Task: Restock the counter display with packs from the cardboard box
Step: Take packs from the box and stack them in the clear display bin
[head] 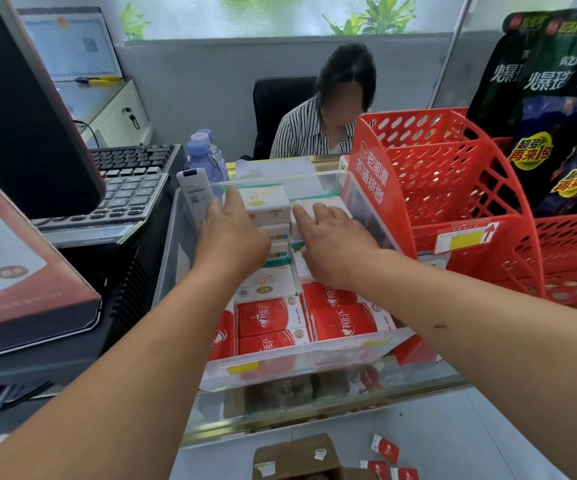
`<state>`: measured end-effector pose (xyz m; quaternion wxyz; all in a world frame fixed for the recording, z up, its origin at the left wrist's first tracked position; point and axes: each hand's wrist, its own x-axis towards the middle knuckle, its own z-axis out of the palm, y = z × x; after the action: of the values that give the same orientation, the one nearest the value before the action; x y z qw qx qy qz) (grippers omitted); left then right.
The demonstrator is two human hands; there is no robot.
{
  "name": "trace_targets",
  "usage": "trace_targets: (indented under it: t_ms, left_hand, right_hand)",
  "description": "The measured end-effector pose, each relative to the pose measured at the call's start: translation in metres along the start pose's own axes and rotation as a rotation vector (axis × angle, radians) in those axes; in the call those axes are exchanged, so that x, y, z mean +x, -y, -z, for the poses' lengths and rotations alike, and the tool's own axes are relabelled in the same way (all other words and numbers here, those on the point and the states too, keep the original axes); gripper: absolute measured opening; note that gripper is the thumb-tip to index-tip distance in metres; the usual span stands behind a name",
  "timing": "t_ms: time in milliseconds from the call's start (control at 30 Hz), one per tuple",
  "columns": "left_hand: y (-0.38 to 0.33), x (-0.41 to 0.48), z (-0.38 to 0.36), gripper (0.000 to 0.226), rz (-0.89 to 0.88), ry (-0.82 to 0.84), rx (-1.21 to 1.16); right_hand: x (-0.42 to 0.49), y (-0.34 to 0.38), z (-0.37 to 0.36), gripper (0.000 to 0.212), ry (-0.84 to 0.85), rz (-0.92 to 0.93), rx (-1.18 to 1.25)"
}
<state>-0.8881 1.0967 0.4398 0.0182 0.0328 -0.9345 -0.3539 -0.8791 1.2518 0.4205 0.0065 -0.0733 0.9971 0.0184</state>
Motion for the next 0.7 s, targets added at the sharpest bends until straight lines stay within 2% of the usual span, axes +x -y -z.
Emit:
trace_targets:
  t_ms: [133,300,533,700]
  left_hand:
    - [-0.014,-0.023,0.01,0.063,-0.124,-0.017,0.172]
    - [-0.032,-0.081,0.028,0.05,-0.258,0.048,0.211]
    - [-0.028,-0.166,0.035,0.044,-0.324,0.088,0.255]
    - [-0.003,-0.214,0.033,0.042,-0.36,0.129,0.187]
  right_hand:
    - [-0.017,-0.001,0.015,0.075,0.007,-0.005,0.054]
    - [-0.065,-0.002,0.031,0.039,-0.118,0.062,0.172]
    - [-0.167,0.022,0.024,0.036,-0.234,0.096,0.194]
    - [-0.23,0.041,0.003,0.033,-0.29,0.075,0.189]
